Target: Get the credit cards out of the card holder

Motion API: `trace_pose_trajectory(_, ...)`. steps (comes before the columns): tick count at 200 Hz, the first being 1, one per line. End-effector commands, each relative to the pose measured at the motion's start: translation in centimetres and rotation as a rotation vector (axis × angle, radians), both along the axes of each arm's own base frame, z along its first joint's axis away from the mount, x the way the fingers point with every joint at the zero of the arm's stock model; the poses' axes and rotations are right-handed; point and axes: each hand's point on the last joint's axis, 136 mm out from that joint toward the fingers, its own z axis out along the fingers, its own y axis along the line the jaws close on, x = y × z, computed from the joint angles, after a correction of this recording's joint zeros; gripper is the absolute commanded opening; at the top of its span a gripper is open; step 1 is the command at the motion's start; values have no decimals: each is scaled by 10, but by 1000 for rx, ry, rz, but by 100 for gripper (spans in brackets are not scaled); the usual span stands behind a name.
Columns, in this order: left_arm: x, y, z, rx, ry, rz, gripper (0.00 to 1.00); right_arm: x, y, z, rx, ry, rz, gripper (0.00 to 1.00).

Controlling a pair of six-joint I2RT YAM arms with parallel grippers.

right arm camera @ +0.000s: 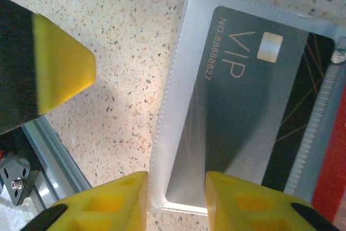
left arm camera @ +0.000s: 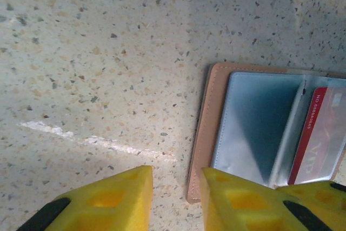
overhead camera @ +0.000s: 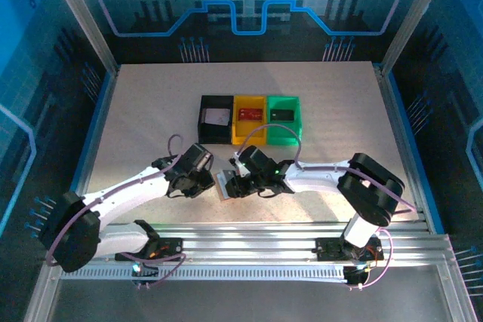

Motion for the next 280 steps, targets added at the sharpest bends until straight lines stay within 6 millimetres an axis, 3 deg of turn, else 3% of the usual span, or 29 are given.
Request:
trace_pose_trajectory(1,-10,14,-2,42,21,-4,30,-2,13,4,26,-6,25,34)
trace_pose_trajectory(67,-10,9,-2,13,26,-4,30,-5,12,7,21,-1,36,46)
trace_pose_trajectory(110,-7,-3,-7,-20,34,-10,30,4,3,49,89,-73,15,49)
trace_pose_trajectory(141,-4,-17,-13,-15,54,-34,30,12,-11,60,88,-74,6,46)
trace_pose_trajectory(219,3,-48,-27,-23,79,-76,30,20,-38,40,98,7,-52,32)
trace_pose_trajectory(280,5,-50,-31,-3,82,-73,30,24,-38,12,61,63,-69,29)
